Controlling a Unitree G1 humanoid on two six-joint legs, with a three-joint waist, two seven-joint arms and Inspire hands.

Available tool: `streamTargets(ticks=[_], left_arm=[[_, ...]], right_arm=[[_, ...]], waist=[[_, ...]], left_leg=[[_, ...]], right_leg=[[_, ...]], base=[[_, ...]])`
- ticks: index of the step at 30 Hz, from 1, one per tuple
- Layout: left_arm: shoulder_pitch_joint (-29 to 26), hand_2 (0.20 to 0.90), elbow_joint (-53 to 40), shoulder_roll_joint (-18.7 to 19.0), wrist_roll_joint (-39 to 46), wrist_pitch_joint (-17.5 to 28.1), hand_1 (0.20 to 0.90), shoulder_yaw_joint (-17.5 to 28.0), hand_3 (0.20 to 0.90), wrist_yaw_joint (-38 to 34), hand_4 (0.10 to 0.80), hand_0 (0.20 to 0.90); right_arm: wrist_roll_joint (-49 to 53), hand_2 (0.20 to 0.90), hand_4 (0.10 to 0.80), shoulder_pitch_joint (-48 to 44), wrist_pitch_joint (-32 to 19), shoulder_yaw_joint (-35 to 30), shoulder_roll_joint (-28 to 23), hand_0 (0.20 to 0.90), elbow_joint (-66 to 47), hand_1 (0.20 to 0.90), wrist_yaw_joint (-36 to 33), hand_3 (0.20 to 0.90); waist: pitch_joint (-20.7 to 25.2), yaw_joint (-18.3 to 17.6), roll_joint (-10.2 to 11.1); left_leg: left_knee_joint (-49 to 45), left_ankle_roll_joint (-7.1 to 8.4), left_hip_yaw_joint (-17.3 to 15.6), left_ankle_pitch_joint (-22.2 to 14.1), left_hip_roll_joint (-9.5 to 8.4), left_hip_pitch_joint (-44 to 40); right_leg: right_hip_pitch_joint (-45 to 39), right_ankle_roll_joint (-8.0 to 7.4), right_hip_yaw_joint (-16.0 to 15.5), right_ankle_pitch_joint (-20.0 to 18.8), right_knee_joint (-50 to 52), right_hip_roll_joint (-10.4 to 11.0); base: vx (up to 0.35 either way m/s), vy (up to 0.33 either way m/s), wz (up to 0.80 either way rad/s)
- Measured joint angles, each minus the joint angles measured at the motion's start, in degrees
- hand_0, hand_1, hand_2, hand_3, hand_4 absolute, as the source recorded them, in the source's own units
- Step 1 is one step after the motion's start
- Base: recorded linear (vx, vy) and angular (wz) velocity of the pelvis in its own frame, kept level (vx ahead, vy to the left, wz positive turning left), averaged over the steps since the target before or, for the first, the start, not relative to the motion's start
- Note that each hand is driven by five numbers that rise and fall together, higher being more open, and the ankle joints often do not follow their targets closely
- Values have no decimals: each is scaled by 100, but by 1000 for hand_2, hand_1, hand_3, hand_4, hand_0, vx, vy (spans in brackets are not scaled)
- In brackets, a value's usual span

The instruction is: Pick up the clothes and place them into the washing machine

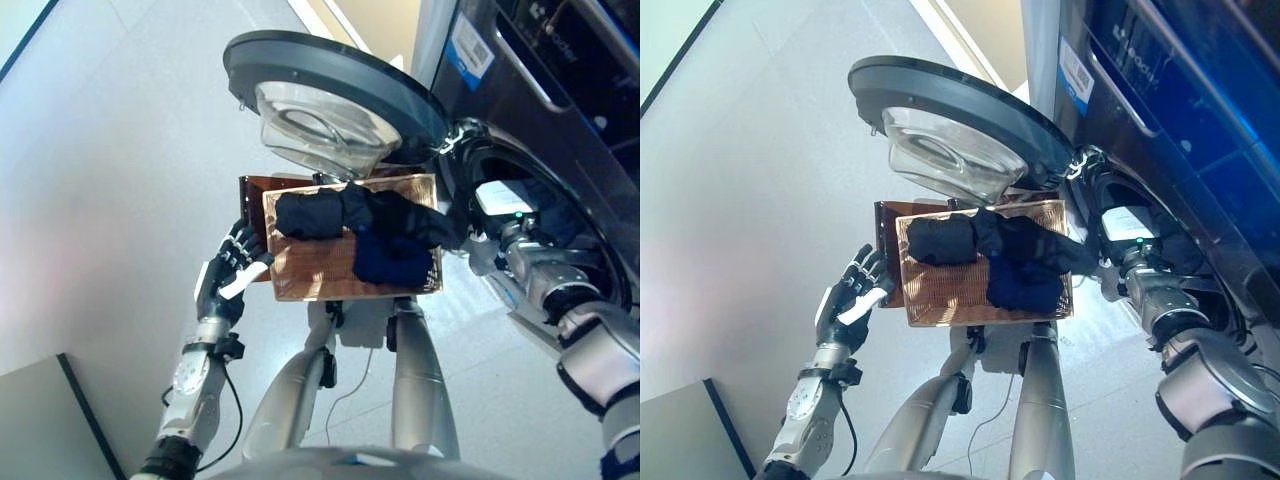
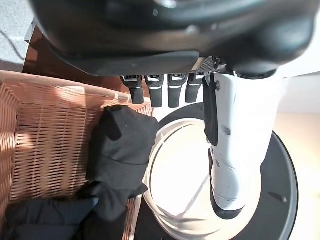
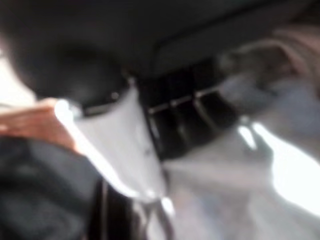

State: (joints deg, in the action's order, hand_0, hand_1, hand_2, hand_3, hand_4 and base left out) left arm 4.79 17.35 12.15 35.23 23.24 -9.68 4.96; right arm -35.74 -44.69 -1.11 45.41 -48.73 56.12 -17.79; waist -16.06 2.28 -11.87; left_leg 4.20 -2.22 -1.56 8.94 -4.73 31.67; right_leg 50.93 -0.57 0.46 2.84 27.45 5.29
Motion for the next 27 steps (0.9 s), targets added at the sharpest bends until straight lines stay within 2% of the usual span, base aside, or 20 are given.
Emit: streamTargets(ticks=[4, 9, 12, 13, 14, 16, 19, 20, 21, 22, 24, 25, 27], left_arm=[[13, 900, 6, 17, 8, -49, 900, 72, 900, -7, 800, 900], [5, 900, 7, 52, 4, -60, 900, 98, 900, 12, 800, 900], [6, 900, 16, 59, 4, -97, 900, 180, 900, 5, 800, 900], [5, 900, 16, 61, 4, -101, 900, 215, 900, 7, 800, 900], [-10, 900, 20, 60, 4, -107, 900, 218, 900, 8, 800, 900], [3, 900, 5, 70, 2, -96, 900, 228, 900, 36, 800, 900], [4, 900, 100, 81, 17, -151, 900, 225, 900, 36, 800, 900], [8, 900, 102, 100, 28, -161, 900, 223, 900, 47, 800, 900], [-3, 900, 114, 112, 81, -167, 900, 216, 900, 45, 800, 900], [1, 900, 117, 127, 111, -168, 900, 215, 900, 45, 800, 900], [24, 900, 131, 196, 208, -159, 900, 231, 900, 31, 800, 900], [24, 900, 194, 253, 299, -157, 900, 228, 900, 35, 800, 900], [27, 900, 239, 240, 389, -156, 900, 210, 900, 14, 800, 900]], right_arm=[[-346, 200, 300, 29, 125, -50, -484, 200, -1027, 200, 141, 200], [-676, 200, 300, 141, 90, -90, -757, 200, -1297, 200, 288, 200], [-842, 200, 300, 171, 24, -60, -790, 200, -1064, 200, 289, 200], [-855, 200, 300, 182, -52, -35, -754, 200, -725, 200, 260, 200], [-869, 200, 300, -37, -160, 98, -563, 200, 105, 200, 109, 200], [-845, 200, 300, -48, -40, 134, -565, 200, 730, 200, 178, 200], [49, 200, 300, -279, 64, -715, -163, 200, 2224, 200, 56, 200], [742, 200, 300, -312, 43, -1647, -49, 200, 2302, 200, 21, 200], [1945, 200, 300, -397, -254, -2480, 28, 200, 2329, 200, -244, 200], [2533, 200, 300, -431, -408, -2863, 59, 200, 2323, 200, -331, 200], [4149, 200, 300, -70, -807, -4491, 355, 200, 1553, 200, -931, 200], [4913, 200, 300, 114, -1117, -4996, 580, 200, 1260, 200, -1084, 200], [5658, 200, 300, 111, -1219, -5126, 733, 200, 1315, 200, -1216, 200]], waist=[[-42, 9, 22], [-151, 4, 28], [-181, 21, 36], [-182, 33, 37], [-182, 52, 36], [-189, 138, 44], [-187, 188, 41], [-190, 186, 43], [-187, 183, 40], [-186, 176, 38], [-189, 125, 53], [-188, 90, 52], [-187, 89, 53]], left_leg=[[4, -14, -5, -11, -11, 3], [10, -22, -15, -14, -29, 13], [15, -23, -13, -15, -41, 19], [14, -26, -11, -13, -45, 18], [1, -26, 8, -13, -53, 3], [2, -26, 5, -14, -66, 4], [-12, -28, 17, -12, -93, -14], [-12, -34, 14, -8, -107, -11], [-11, -37, -7, -6, -122, -22], [-10, -40, -14, -4, -127, -22], [-1, -48, -44, -2, -142, -49], [7, -62, -67, -12, -134, -92], [22, -79, -80, -25, -134, -184]], right_leg=[[-1, -3, 11, -1, -14, 5], [-5, -32, 19, -19, -55, 24], [-5, -39, 17, -18, -66, 40], [-6, -47, 14, -14, -65, 49], [-35, -51, 14, -12, -66, 62], [-31, -56, 14, -13, -62, 67], [-56, -82, 25, -27, -66, 94], [-51, -103, 39, -37, -73, 102], [-68, -122, 50, -46, -87, 117], [-71, -136, 56, -56, -98, 120], [-89, -154, 99, -68, -137, 114], [-122, -154, 121, -67, -155, 101], [-190, -158, 163, -68, -129, 86]], base=[[0, 0, 0], [0, 0, 0], [0, 0, 0], [0, 0, 0], [0, 0, 0], [0, 0, 0], [15, 6, -4], [49, 11, -12], [53, 5, -13], [50, 7, -14], [47, 27, -15], [40, 28, -9], [17, 13, -1]])
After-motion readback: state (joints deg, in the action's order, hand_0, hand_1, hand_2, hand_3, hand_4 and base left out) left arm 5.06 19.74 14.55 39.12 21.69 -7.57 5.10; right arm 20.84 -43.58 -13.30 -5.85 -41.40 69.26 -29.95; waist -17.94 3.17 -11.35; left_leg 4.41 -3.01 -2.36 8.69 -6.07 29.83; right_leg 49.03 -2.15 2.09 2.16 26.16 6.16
